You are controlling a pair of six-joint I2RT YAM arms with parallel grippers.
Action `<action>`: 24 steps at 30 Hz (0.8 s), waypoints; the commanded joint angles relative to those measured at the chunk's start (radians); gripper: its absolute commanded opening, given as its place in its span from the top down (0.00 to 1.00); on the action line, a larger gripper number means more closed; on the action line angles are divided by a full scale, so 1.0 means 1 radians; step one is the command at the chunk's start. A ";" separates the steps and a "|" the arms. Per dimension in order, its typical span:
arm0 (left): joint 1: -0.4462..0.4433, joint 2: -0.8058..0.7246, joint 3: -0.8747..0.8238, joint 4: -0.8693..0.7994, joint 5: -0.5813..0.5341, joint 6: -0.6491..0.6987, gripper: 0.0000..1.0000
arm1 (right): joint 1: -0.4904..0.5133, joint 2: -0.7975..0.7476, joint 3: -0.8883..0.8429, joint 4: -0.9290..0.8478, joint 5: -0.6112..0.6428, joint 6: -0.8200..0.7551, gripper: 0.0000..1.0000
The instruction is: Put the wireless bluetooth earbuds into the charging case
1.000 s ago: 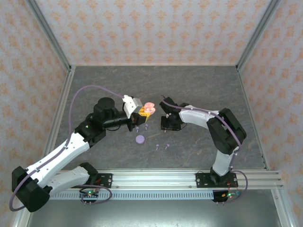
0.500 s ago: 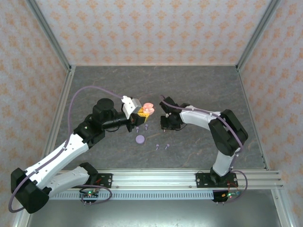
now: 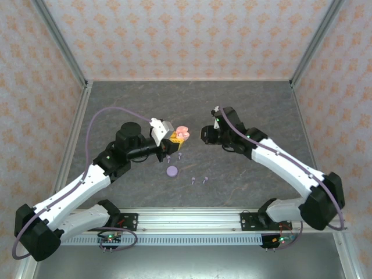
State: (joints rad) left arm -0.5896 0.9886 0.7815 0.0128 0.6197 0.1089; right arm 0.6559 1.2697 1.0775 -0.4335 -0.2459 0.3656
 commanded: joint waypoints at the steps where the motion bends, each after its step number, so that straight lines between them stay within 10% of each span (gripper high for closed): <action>1: -0.006 0.011 0.001 0.061 -0.012 -0.009 0.98 | 0.006 -0.079 0.065 0.008 0.036 -0.031 0.80; 24: -0.006 0.070 0.028 0.096 -0.026 -0.038 0.98 | 0.168 -0.097 0.165 0.095 0.059 -0.065 0.81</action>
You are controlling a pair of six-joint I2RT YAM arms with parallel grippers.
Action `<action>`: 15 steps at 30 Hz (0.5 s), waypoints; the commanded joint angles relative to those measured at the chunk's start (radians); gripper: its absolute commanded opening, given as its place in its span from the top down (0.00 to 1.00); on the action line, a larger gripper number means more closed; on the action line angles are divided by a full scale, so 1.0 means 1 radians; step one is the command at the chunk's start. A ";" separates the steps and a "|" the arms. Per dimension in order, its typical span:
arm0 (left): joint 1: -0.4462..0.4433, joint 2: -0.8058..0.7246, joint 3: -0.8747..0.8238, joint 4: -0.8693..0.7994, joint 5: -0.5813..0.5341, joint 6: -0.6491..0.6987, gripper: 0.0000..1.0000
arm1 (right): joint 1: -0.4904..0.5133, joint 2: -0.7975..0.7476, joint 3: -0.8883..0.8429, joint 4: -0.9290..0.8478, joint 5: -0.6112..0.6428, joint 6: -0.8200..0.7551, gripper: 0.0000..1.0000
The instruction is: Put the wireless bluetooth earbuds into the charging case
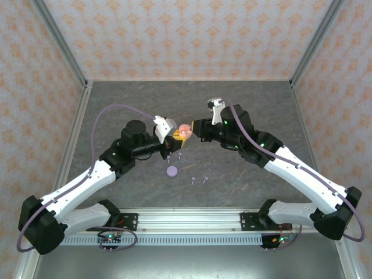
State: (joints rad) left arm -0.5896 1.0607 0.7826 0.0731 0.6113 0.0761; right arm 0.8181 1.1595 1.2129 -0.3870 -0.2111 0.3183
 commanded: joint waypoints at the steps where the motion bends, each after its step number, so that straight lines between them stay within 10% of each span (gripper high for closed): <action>1: -0.005 -0.002 0.028 0.034 -0.018 -0.004 0.98 | 0.006 0.018 0.028 0.058 0.017 -0.014 0.81; 15: -0.006 -0.004 0.028 0.035 -0.030 -0.008 0.98 | 0.012 0.073 0.024 0.078 -0.028 -0.004 0.81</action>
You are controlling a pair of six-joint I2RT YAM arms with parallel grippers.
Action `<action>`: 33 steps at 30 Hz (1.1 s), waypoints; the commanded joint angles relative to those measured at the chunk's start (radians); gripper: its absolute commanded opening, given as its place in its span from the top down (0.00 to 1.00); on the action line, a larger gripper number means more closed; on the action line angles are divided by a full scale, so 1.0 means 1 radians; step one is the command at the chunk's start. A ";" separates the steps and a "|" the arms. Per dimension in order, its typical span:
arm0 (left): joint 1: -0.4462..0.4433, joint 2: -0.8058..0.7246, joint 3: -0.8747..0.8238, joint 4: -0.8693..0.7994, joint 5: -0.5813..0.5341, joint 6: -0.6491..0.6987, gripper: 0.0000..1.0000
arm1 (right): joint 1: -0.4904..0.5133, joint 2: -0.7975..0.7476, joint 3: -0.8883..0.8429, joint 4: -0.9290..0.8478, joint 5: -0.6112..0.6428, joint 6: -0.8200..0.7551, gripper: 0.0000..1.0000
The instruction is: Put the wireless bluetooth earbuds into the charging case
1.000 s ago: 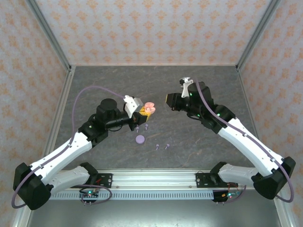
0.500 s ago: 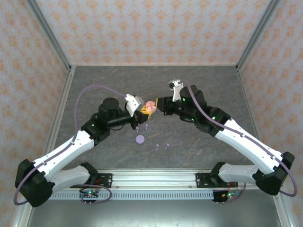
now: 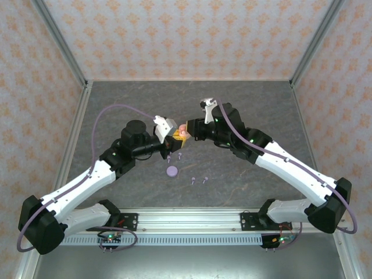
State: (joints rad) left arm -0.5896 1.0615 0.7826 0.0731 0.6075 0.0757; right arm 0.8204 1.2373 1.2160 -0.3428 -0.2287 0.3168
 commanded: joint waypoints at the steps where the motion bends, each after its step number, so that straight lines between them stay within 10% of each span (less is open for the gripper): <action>1: -0.007 -0.004 0.029 0.036 -0.027 -0.009 0.98 | 0.011 -0.005 0.019 0.034 -0.011 0.000 0.81; 33: -0.007 -0.005 0.022 0.039 -0.035 -0.019 0.98 | 0.023 0.003 -0.032 0.004 -0.005 -0.005 0.81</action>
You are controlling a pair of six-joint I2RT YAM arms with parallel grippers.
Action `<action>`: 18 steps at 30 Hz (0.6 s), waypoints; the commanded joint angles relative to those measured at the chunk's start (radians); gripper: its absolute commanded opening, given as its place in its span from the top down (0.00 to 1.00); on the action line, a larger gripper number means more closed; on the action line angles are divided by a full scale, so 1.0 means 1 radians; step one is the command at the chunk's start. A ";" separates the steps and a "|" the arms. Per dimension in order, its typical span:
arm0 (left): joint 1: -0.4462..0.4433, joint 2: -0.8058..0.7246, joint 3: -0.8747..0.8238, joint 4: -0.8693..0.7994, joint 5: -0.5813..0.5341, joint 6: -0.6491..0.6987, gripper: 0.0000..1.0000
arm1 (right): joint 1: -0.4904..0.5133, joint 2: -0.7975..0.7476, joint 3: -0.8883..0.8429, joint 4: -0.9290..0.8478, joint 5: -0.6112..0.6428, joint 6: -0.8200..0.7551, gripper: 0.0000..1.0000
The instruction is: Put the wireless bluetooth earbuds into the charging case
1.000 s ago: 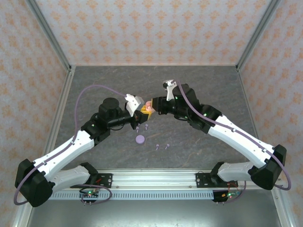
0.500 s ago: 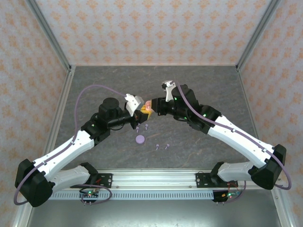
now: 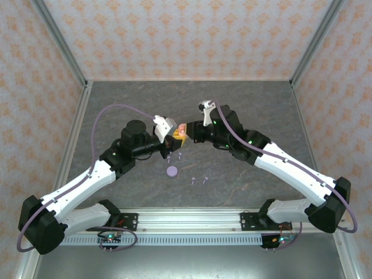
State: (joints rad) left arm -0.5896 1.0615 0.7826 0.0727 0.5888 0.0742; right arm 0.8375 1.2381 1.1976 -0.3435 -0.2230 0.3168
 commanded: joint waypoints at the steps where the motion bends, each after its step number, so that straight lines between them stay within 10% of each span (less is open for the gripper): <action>1: -0.006 -0.005 0.022 0.039 -0.018 -0.016 0.98 | 0.006 0.002 -0.015 0.010 -0.024 -0.006 0.81; 18: -0.007 -0.028 0.013 0.048 -0.009 -0.017 0.98 | -0.008 -0.048 0.041 0.030 -0.030 -0.047 0.52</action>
State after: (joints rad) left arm -0.5896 1.0603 0.7826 0.0734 0.5861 0.0677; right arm 0.8371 1.2255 1.1889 -0.3317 -0.2550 0.3073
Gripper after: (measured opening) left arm 0.180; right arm 0.461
